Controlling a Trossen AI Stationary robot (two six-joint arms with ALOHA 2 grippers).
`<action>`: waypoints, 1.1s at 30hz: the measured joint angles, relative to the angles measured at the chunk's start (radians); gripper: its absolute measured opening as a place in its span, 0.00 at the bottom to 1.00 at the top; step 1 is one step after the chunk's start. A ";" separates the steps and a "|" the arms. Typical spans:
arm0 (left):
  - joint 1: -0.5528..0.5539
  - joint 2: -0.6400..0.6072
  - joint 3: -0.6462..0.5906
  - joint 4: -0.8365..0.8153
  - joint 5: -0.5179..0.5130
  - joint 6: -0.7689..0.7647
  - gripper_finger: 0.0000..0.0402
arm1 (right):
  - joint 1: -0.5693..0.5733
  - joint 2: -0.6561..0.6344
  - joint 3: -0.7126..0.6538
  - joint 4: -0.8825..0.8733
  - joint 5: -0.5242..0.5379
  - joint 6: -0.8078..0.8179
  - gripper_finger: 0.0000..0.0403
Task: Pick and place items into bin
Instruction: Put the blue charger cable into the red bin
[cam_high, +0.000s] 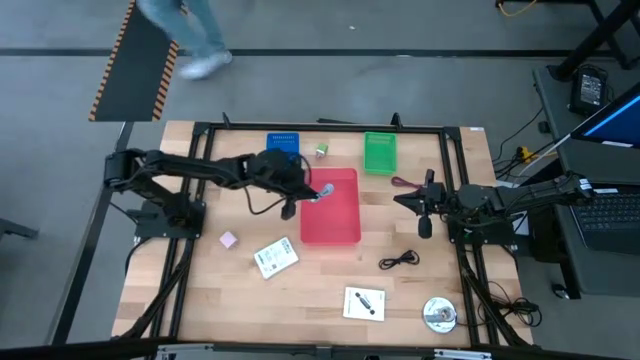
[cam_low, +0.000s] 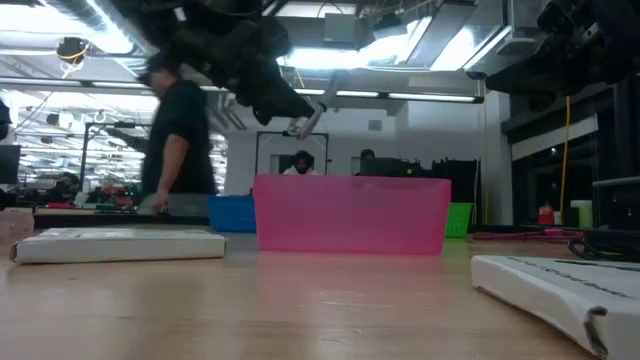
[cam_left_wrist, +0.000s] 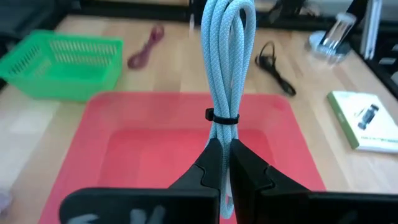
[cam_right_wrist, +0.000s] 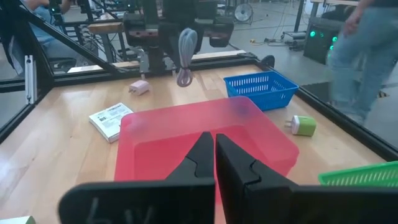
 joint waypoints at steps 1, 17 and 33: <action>0.000 0.011 0.029 -0.044 -0.001 0.000 0.01 | 0.000 0.000 0.000 -0.003 0.000 0.000 0.00; -0.035 0.041 0.289 -0.493 -0.088 0.010 0.01 | 0.000 0.000 0.000 -0.018 0.000 0.006 0.00; -0.088 0.198 0.288 -0.366 -0.104 -0.015 0.01 | 0.000 0.007 0.000 -0.013 0.000 0.008 0.00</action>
